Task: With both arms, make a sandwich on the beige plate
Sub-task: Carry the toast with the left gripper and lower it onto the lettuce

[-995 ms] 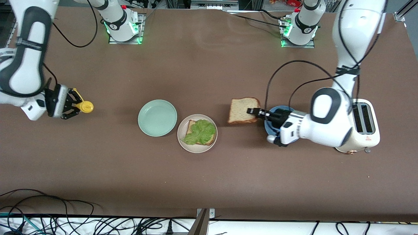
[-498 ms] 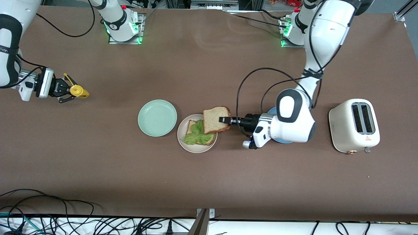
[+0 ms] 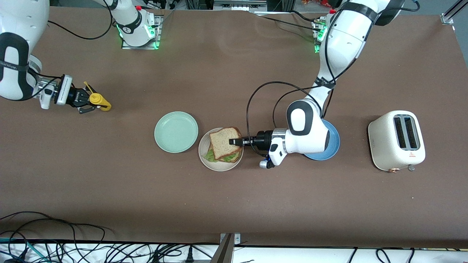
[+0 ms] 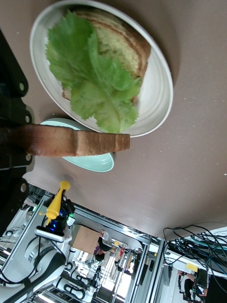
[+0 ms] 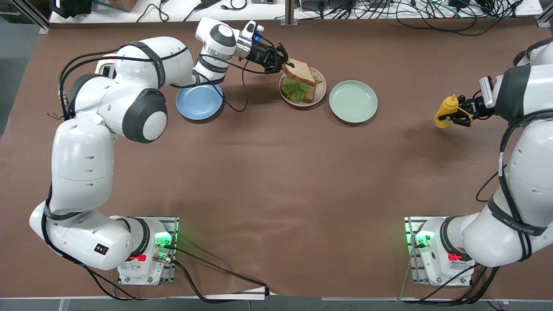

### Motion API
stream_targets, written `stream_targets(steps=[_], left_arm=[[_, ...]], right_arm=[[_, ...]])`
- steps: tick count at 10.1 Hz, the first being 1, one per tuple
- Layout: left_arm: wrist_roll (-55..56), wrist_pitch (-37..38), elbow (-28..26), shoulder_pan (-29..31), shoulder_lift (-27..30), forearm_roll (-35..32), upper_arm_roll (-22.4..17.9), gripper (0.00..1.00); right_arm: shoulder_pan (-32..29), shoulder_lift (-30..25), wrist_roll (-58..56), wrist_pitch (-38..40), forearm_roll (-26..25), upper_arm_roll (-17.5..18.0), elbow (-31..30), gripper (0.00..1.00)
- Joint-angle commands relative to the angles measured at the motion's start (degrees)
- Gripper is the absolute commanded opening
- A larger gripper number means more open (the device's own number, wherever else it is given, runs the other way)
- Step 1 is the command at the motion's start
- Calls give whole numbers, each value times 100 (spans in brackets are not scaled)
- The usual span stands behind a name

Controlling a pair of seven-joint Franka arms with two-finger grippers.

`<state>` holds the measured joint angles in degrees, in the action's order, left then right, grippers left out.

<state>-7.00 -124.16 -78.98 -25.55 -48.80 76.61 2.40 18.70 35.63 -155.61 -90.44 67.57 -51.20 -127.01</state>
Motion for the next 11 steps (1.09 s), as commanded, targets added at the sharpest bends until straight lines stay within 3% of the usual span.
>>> stream_targets(steps=[1, 3, 5, 6, 7, 8, 9, 11], left_arm=[[-30, -458, 454, -292, -366, 310, -47, 0], [-30, -512, 524, -397, -498, 389, -47, 0], [-39, -609, 542, -407, -569, 390, -47, 0], [-126, -609, 542, -407, -577, 381, -64, 0], [-683, -609, 524, -346, -604, 372, -73, 60], [-1281, -609, 463, -319, -586, 337, -82, 100], [-1539, -609, 437, -293, -595, 302, -117, 100], [-1568, -609, 349, -266, -560, 5, -293, 100]], right_arm=[[-638, 197, -382, 141, 282, 566, 141, 0], [-806, 295, -444, 184, 449, 848, 150, 0], [-824, 295, -444, 194, 485, 875, 150, 0], [-825, 295, -444, 194, 485, 875, 150, 12], [-885, 295, -435, 228, 476, 875, 159, 32], [-895, 295, -392, 281, 476, 875, 159, 49], [-904, 295, -339, 290, 476, 875, 168, 78], [-1061, 304, -164, 290, 407, 875, 264, 94]])
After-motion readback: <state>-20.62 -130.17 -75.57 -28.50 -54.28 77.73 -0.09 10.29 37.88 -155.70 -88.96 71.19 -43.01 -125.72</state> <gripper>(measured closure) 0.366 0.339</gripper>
